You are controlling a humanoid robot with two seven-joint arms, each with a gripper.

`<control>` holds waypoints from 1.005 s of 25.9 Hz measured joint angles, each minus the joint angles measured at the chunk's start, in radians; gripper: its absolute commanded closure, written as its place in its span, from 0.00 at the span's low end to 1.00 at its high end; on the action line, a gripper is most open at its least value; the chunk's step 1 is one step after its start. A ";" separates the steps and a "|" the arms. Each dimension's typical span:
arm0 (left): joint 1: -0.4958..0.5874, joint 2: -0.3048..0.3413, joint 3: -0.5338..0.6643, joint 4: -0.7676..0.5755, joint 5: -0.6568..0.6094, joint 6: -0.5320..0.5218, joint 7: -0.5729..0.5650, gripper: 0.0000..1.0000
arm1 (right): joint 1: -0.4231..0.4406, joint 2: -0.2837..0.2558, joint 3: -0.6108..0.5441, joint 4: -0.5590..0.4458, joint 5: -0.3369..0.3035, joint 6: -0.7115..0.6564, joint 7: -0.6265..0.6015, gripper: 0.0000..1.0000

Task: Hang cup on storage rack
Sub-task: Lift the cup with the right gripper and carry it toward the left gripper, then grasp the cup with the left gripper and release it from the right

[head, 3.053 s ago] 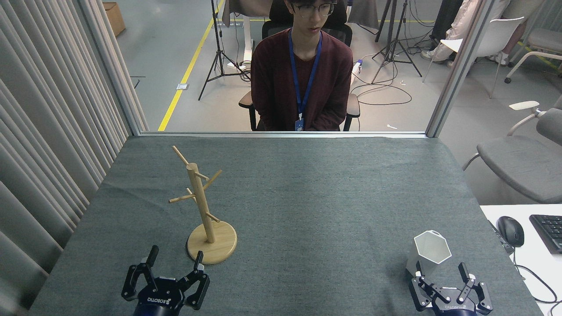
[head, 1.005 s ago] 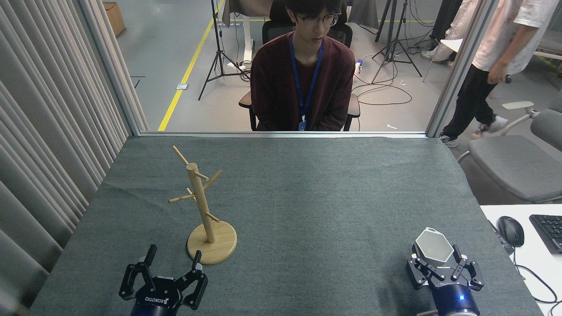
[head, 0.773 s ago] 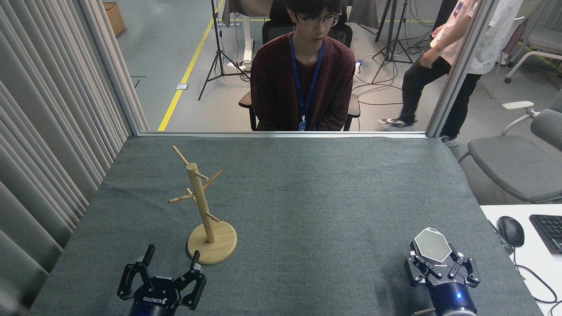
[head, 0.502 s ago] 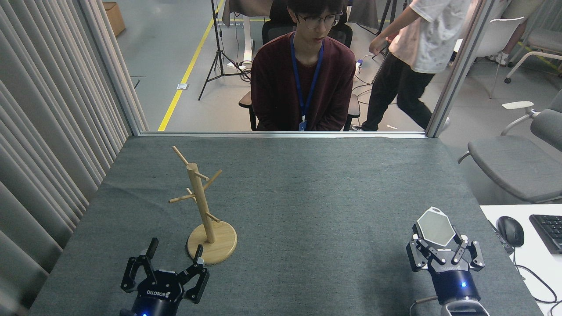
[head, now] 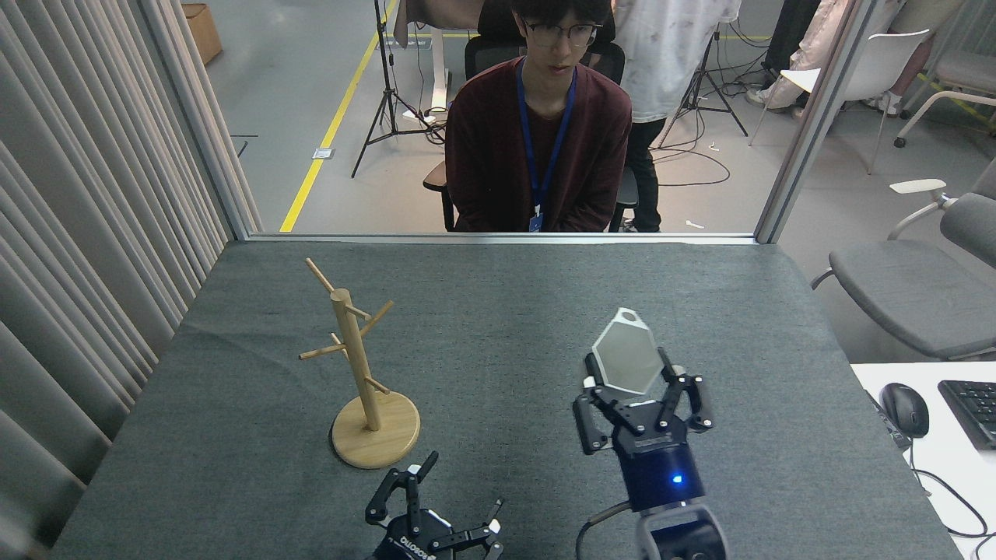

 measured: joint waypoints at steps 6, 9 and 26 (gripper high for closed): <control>-0.040 -0.049 -0.028 0.044 -0.039 0.006 -0.003 0.00 | 0.057 0.077 0.152 -0.044 0.114 0.024 0.004 0.37; -0.052 -0.055 -0.030 0.050 -0.041 0.008 -0.005 0.00 | 0.083 0.084 0.190 -0.052 0.132 0.033 0.005 0.37; -0.085 -0.064 -0.021 0.041 -0.035 0.033 -0.005 0.00 | 0.206 0.075 0.254 -0.092 0.167 0.038 -0.002 0.36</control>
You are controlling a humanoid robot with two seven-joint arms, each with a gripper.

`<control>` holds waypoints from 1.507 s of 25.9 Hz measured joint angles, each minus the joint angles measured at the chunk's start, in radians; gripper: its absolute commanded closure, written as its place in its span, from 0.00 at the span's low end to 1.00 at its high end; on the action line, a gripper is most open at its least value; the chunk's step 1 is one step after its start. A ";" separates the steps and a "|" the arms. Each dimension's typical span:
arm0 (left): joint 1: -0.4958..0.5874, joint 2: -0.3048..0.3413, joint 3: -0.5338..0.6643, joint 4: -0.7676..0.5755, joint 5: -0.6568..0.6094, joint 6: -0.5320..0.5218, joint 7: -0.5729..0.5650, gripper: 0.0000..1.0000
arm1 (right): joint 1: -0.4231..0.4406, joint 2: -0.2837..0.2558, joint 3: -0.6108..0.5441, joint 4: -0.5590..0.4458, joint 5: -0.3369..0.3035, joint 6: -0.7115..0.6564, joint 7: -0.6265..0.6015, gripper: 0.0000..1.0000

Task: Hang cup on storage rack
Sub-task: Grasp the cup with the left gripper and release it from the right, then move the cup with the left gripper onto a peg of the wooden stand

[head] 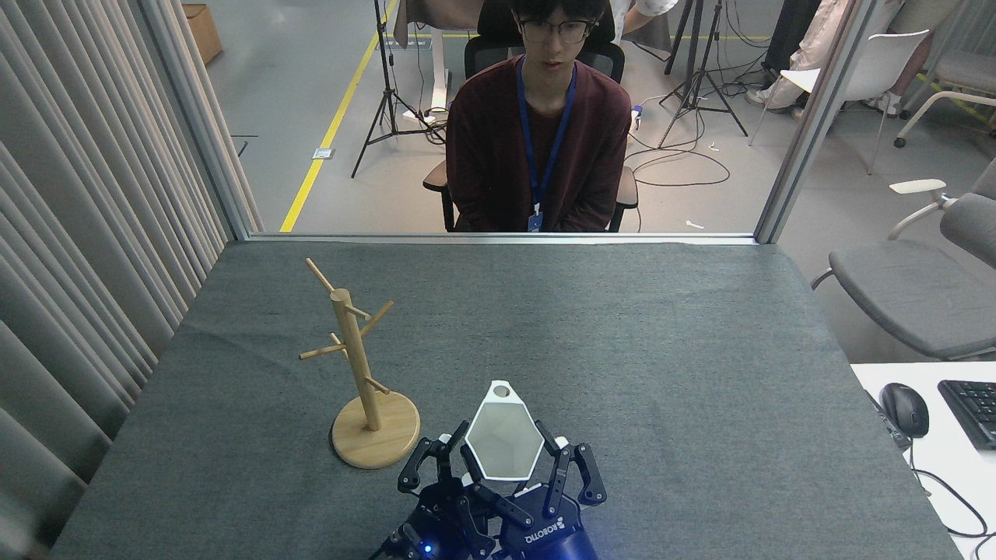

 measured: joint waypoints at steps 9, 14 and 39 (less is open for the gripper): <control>0.001 0.000 -0.001 -0.032 0.004 -0.006 -0.003 0.37 | 0.008 -0.003 0.008 0.002 0.006 0.003 -0.009 0.30; 0.001 0.001 -0.001 -0.035 0.004 -0.003 -0.004 0.38 | 0.011 -0.003 0.006 0.000 0.004 0.003 -0.009 0.02; 0.079 0.015 0.159 -0.173 0.012 0.053 0.030 0.40 | -0.075 -0.188 -0.336 0.096 -0.224 0.059 0.071 0.02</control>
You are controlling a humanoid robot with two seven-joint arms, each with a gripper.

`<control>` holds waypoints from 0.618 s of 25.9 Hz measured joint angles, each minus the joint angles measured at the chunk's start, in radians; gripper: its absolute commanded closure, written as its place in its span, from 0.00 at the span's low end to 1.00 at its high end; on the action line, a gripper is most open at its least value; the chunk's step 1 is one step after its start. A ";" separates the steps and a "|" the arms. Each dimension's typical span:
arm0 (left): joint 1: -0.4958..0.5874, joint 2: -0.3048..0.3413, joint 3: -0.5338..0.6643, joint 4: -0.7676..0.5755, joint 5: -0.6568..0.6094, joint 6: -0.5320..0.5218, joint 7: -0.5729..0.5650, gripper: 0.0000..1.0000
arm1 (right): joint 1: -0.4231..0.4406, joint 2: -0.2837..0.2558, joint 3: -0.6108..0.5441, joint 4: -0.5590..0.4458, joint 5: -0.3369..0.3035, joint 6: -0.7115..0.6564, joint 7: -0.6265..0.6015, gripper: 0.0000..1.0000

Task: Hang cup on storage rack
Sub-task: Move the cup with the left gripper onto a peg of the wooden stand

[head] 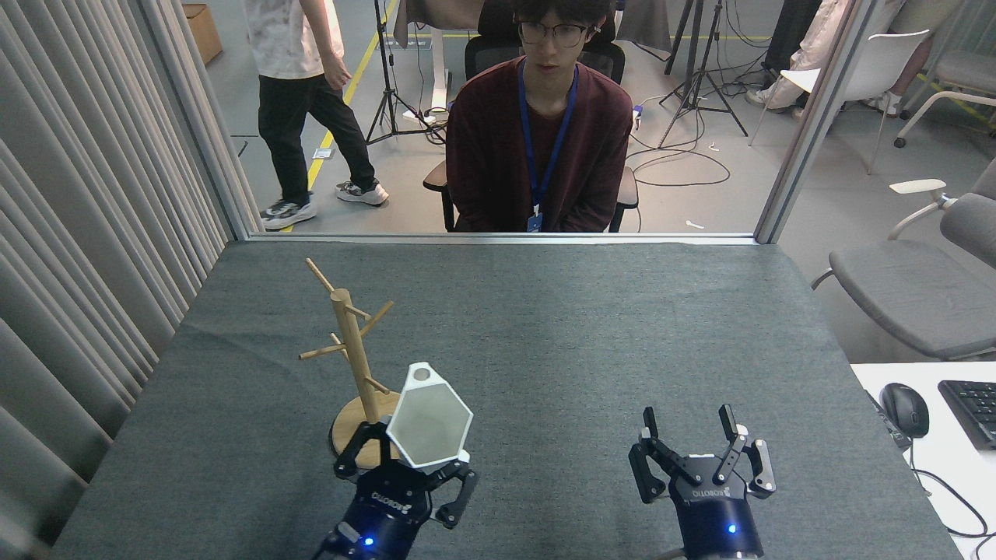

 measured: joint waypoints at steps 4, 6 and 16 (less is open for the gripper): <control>0.031 0.022 0.144 -0.051 0.007 0.010 0.033 0.42 | 0.022 -0.017 -0.006 0.004 0.005 -0.026 -0.025 0.02; 0.016 0.043 0.208 -0.045 -0.006 0.032 0.045 0.41 | 0.022 -0.017 -0.007 0.005 0.006 -0.030 -0.028 0.02; -0.082 0.106 0.275 0.126 -0.243 0.159 0.144 0.40 | 0.017 -0.017 -0.008 0.007 0.007 -0.031 -0.031 0.02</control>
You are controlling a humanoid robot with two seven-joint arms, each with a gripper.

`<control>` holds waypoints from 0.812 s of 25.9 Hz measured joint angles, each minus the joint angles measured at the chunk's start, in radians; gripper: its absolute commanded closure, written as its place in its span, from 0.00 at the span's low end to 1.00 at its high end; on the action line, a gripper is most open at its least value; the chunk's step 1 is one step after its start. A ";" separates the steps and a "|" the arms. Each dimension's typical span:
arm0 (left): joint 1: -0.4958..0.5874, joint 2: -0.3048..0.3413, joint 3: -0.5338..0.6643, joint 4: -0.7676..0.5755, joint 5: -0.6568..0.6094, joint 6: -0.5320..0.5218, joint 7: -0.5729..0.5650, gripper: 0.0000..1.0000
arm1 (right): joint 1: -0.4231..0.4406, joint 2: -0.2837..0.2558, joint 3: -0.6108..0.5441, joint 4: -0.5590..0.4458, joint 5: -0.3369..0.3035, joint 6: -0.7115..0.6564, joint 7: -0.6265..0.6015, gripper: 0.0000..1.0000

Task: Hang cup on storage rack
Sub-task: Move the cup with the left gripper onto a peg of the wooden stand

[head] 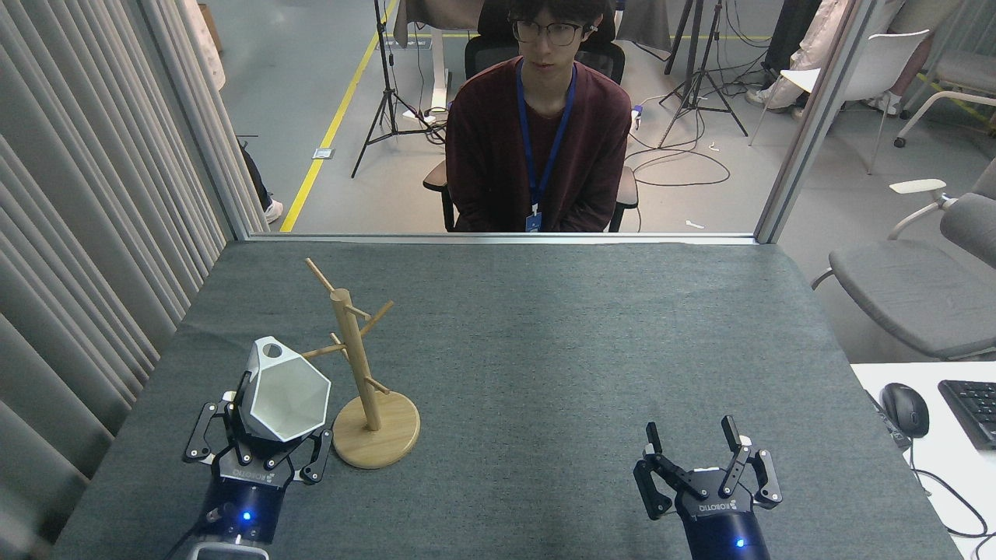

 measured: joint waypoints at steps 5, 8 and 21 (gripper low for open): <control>-0.016 0.003 -0.011 0.035 -0.082 0.007 0.027 0.40 | 0.000 -0.002 -0.001 0.005 -0.002 0.002 0.000 0.02; -0.032 0.002 -0.019 0.065 -0.109 0.009 0.037 0.40 | 0.000 -0.002 -0.001 0.007 -0.003 0.002 0.000 0.02; -0.095 -0.005 -0.035 0.211 -0.131 0.050 0.056 0.00 | 0.000 -0.011 -0.003 0.017 -0.022 0.001 -0.004 0.02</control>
